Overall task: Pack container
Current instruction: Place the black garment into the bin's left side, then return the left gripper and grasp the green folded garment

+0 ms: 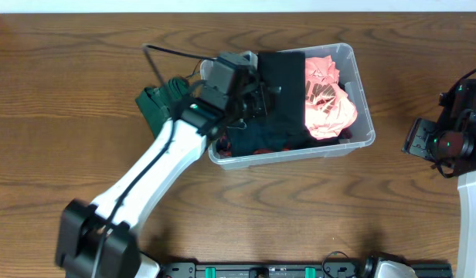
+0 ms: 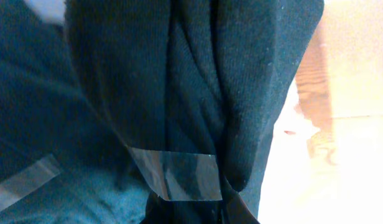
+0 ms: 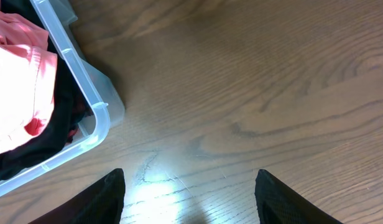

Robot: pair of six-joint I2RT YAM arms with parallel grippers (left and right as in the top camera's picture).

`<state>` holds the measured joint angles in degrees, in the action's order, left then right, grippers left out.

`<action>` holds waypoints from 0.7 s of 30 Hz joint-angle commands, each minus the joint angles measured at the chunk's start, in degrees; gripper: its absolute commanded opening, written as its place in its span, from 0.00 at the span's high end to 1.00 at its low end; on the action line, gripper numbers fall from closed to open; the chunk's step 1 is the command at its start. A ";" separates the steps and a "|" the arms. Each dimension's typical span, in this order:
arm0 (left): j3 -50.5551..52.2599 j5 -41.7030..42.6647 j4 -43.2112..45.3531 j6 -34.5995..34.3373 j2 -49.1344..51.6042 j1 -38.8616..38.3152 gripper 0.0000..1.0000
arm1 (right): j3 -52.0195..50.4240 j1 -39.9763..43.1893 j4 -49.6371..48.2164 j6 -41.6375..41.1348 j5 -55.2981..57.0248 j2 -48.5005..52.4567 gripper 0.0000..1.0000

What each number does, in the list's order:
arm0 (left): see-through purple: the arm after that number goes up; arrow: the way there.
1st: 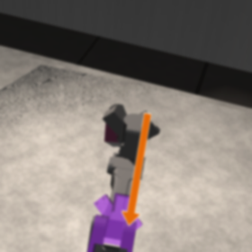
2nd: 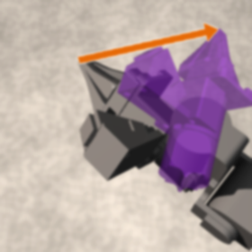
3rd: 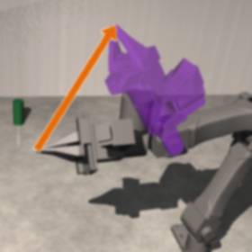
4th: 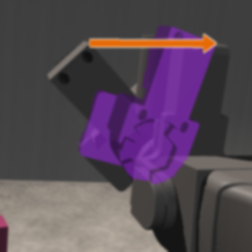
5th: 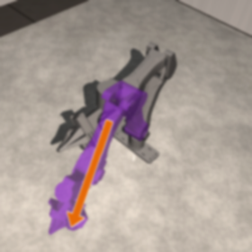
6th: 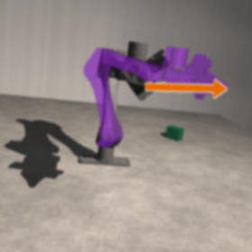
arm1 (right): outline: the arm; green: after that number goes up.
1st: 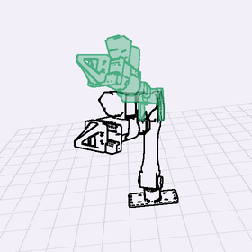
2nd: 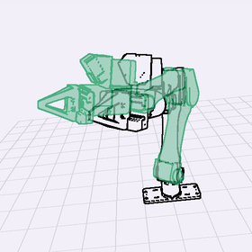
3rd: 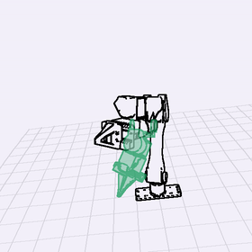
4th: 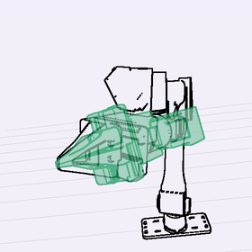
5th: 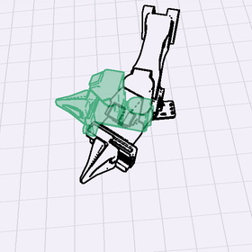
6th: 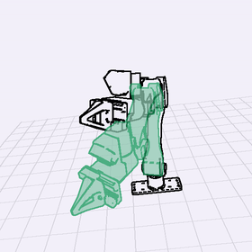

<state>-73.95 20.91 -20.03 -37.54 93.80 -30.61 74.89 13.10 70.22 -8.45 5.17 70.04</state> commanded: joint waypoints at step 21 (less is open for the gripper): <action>-1.22 -19.30 -9.77 15.69 -16.98 16.63 0.02 | 0.33 0.81 0.04 0.83 0.59 0.11 0.35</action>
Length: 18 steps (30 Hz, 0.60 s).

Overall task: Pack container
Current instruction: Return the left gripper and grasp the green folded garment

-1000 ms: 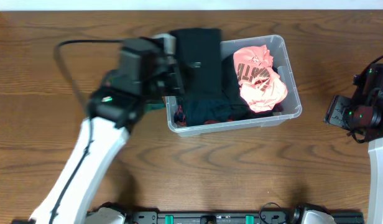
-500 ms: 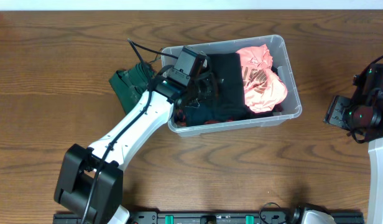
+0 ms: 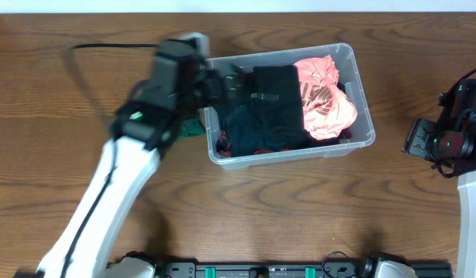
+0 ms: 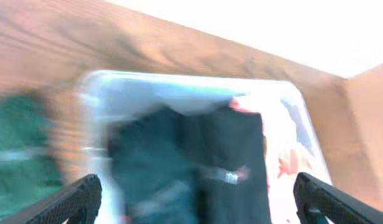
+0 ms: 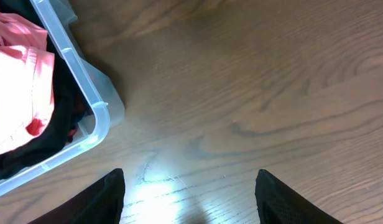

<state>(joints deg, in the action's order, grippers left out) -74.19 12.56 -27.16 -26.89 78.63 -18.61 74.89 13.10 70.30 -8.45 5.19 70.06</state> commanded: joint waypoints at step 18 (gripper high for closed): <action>-0.92 5.90 -12.22 7.45 25.66 28.20 0.02 | 0.33 0.81 0.17 0.83 0.55 0.09 0.34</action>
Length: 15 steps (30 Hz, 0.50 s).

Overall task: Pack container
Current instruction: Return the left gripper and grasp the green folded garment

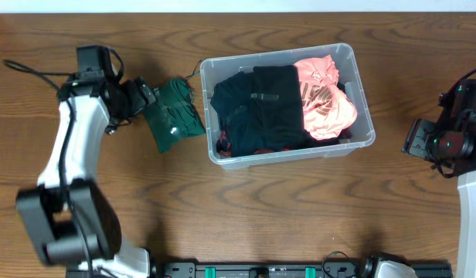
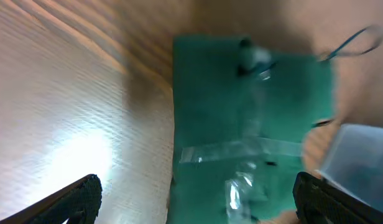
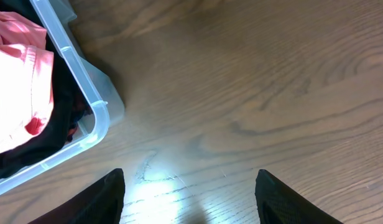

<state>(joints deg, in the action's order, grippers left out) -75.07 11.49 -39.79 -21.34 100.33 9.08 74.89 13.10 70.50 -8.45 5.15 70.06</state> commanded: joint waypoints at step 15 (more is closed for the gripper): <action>-0.04 21.09 3.17 2.49 11.08 0.44 0.33 | 0.33 0.81 0.00 0.83 0.59 0.09 0.34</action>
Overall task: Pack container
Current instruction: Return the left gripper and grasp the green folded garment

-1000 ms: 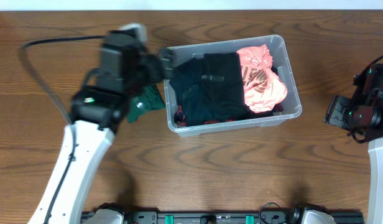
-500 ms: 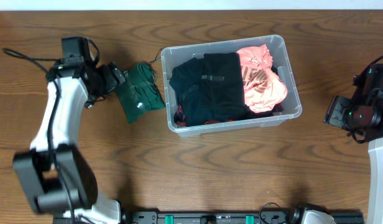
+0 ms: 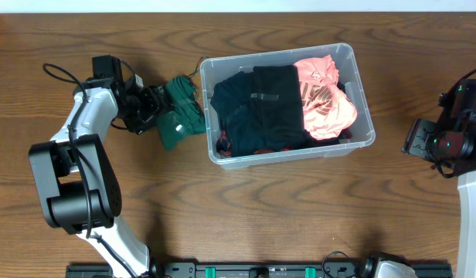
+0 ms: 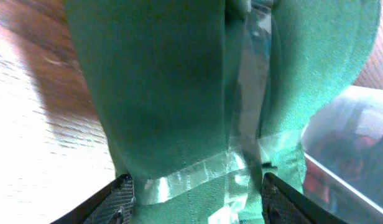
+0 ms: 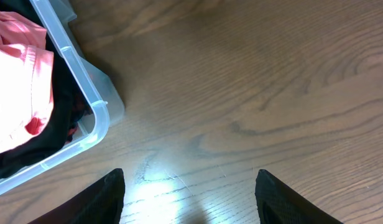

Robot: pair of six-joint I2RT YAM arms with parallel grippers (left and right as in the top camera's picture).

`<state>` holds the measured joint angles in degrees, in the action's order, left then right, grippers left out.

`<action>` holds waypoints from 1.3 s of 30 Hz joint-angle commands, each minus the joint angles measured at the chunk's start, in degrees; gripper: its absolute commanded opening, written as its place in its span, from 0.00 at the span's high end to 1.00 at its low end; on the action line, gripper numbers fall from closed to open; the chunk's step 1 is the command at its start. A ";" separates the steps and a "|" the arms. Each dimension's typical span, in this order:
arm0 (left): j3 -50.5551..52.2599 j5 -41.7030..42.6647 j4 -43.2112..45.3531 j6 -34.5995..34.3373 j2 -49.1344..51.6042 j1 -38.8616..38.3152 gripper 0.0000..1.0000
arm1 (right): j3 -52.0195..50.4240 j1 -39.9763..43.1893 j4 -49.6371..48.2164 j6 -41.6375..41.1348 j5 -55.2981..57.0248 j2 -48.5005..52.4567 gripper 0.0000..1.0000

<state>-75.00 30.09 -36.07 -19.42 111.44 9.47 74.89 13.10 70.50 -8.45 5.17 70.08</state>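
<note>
A folded dark green garment [image 3: 185, 116] bound with clear tape lies on the table just left of the clear plastic container [image 3: 292, 154]. My left gripper [image 3: 162, 108] is down on its left side. In the left wrist view the green garment [image 4: 179, 93] fills the frame and is pressed between both fingers of the left gripper [image 4: 196, 182], with the container's corner [image 4: 344, 124] to the right. Black garments [image 3: 257, 104] and a pink garment [image 3: 324, 100] lie inside the container. My right gripper [image 5: 189, 174] hangs open over bare wood, right of the container [image 5: 86, 81].
The wooden table [image 3: 246, 208] stretches in front of the container. A black cable [image 3: 56, 73] loops off the left arm at the far left. The right arm [image 3: 454, 139] stands near the table's right edge.
My left gripper came down onto the green garment and its fingers narrowed around it. The garment now looks bunched and sits a little nearer the container. The right arm has not moved.
My left gripper was down inside the container on a black garment. Then it was out over the container's left rim, with the black garment left inside. Then it hung open above the green garment, and now it is closed on that garment.
</note>
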 commanded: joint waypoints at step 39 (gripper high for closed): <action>2.05 -6.34 2.05 -1.84 4.74 -3.72 0.09 | 0.33 0.81 0.07 0.83 0.57 0.04 0.34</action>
<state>-73.87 23.83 -33.63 -20.99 113.91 5.69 74.89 13.10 70.54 -8.45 5.17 70.11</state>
